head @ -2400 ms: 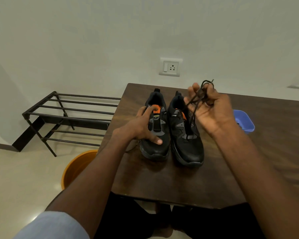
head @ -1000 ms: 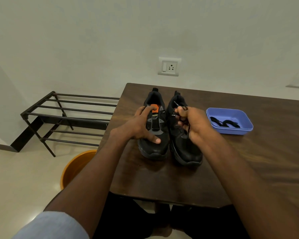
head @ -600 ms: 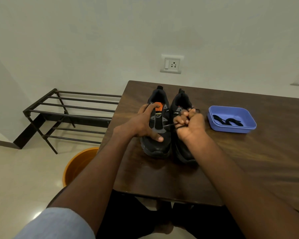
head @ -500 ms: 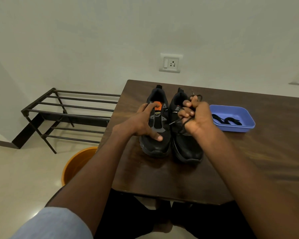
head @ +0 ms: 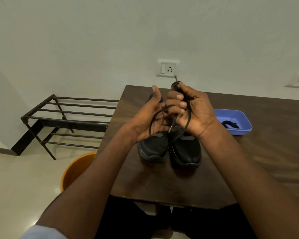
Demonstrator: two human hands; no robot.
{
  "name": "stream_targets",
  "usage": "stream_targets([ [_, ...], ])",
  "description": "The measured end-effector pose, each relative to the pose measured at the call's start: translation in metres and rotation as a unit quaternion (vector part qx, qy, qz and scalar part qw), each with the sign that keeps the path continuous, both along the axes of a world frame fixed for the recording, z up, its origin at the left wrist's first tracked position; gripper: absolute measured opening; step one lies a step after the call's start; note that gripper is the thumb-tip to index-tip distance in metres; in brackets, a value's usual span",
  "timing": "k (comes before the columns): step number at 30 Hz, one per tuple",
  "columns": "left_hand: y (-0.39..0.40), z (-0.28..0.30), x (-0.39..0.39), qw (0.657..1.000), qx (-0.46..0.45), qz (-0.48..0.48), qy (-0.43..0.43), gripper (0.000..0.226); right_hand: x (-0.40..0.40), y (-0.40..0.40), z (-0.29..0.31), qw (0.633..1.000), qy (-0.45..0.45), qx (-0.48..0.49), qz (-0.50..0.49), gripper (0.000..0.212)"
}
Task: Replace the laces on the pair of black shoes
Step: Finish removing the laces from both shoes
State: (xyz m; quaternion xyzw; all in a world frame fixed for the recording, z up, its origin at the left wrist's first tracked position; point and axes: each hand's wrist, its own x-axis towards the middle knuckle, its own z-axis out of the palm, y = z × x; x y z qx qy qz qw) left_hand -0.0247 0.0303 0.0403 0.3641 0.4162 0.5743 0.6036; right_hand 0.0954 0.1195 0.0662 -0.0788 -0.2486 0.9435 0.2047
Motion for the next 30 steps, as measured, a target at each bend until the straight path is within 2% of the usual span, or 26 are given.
stream_targets([
  [1,0.0,-0.003,-0.004,0.999,-0.024,-0.042,0.001,0.086,0.002,0.002,-0.001,0.993,-0.078,0.07,-0.054,0.023],
  [2,-0.001,-0.005,-0.008,0.995,-0.044,-0.086,0.019,0.084,0.004,0.002,-0.002,0.962,-0.176,0.174,-0.118,0.023],
  [3,-0.002,-0.008,-0.011,0.99,-0.06,-0.122,0.044,0.081,0.005,0.001,-0.005,0.895,-0.277,0.302,-0.176,0.023],
  [4,-0.002,-0.012,-0.014,0.984,-0.077,-0.143,0.067,0.076,0.006,0.002,-0.008,0.803,-0.357,0.422,-0.221,0.021],
  [5,-0.003,-0.013,-0.015,0.98,-0.094,-0.151,0.084,0.071,0.007,0.003,-0.011,0.715,-0.404,0.514,-0.246,0.018],
  [6,-0.002,-0.015,-0.015,0.979,-0.109,-0.14,0.1,0.065,0.008,0.004,-0.012,0.655,-0.428,0.569,-0.253,0.015],
  [7,-0.001,-0.017,-0.016,0.98,-0.116,-0.117,0.108,0.058,0.009,0.003,-0.011,0.629,-0.436,0.595,-0.245,0.012],
  [11,0.005,-0.023,-0.026,0.987,-0.134,0.032,0.087,0.03,0.017,0.005,-0.009,0.575,-0.46,0.667,-0.109,0.015],
  [14,0.005,-0.018,-0.023,0.984,-0.134,0.088,0.073,0.025,0.014,-0.005,-0.018,0.537,-0.455,0.71,-0.016,0.016],
  [16,0.004,-0.016,-0.023,0.982,-0.139,0.104,0.074,0.021,0.01,-0.013,-0.021,0.531,-0.453,0.716,-0.023,0.018],
  [19,-0.003,-0.009,-0.03,0.981,-0.154,0.091,0.082,0.04,0.0,-0.023,-0.021,0.544,-0.462,0.697,-0.061,0.014],
  [20,-0.007,-0.003,-0.034,0.979,-0.154,0.081,0.108,0.037,-0.007,-0.028,-0.02,0.546,-0.463,0.694,-0.071,0.017],
  [22,-0.011,0.008,-0.05,0.971,-0.155,0.08,0.164,0.016,-0.025,-0.038,-0.019,0.561,-0.455,0.686,-0.091,0.019],
  [23,-0.012,0.015,-0.062,0.963,-0.16,0.091,0.197,0.009,-0.036,-0.043,-0.016,0.578,-0.445,0.678,-0.091,0.017],
  [26,-0.03,0.032,-0.115,0.916,-0.196,0.148,0.316,0.013,-0.084,-0.059,-0.009,0.662,-0.397,0.635,-0.036,0.02],
  [27,-0.039,0.035,-0.13,0.901,-0.202,0.164,0.346,0.012,-0.099,-0.064,-0.009,0.673,-0.386,0.63,-0.019,0.023],
  [30,-0.087,0.021,-0.172,0.867,-0.212,0.232,0.386,0.011,-0.15,-0.086,-0.027,0.668,-0.348,0.657,0.016,0.03],
])
